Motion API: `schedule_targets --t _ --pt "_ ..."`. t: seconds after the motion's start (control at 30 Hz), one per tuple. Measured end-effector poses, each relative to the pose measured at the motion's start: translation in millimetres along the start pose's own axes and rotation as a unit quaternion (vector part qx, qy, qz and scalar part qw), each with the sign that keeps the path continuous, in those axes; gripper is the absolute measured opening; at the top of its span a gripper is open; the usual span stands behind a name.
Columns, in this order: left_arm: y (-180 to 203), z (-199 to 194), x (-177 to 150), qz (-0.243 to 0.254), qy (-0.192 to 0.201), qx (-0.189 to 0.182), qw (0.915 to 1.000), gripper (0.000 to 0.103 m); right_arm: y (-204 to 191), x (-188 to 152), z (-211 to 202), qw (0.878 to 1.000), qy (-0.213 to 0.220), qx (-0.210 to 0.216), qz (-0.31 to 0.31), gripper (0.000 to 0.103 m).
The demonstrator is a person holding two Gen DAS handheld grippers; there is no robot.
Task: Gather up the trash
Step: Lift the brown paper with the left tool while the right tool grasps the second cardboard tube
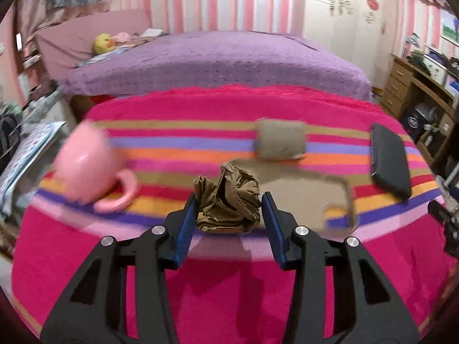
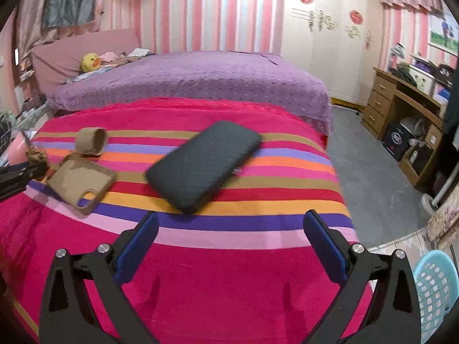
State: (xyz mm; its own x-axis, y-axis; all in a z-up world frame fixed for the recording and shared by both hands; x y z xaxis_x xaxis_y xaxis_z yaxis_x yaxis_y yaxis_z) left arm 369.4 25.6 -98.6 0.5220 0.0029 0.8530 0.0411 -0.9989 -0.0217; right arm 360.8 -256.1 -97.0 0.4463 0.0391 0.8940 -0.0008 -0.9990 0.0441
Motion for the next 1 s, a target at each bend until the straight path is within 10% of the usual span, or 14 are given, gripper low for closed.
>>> schedule_targets --t 0.7,1.0 --pt "-147 -16 20 -0.059 0.043 0.111 0.9911 0.044 -198 57 100 0.994 -0.026 0.097 -0.044 0.097" --pt "-152 -14 20 -0.076 0.04 0.103 0.9909 0.044 -211 51 122 0.991 -0.052 0.117 -0.047 0.052"
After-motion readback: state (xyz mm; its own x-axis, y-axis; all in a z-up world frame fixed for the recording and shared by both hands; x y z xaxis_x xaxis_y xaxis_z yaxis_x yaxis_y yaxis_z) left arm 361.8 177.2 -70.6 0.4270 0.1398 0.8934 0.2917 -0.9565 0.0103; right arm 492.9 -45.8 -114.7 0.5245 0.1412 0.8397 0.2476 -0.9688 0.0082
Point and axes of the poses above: each gripper's, at about its wrist camera, not at the fingertips, and z roughly the way its jaws point, y to its right, x to its top, the point moved 8 cm from there along z, roughly the way its jaws point, and after that the axes turned 12 degrees about y, right-handed, at the moved point
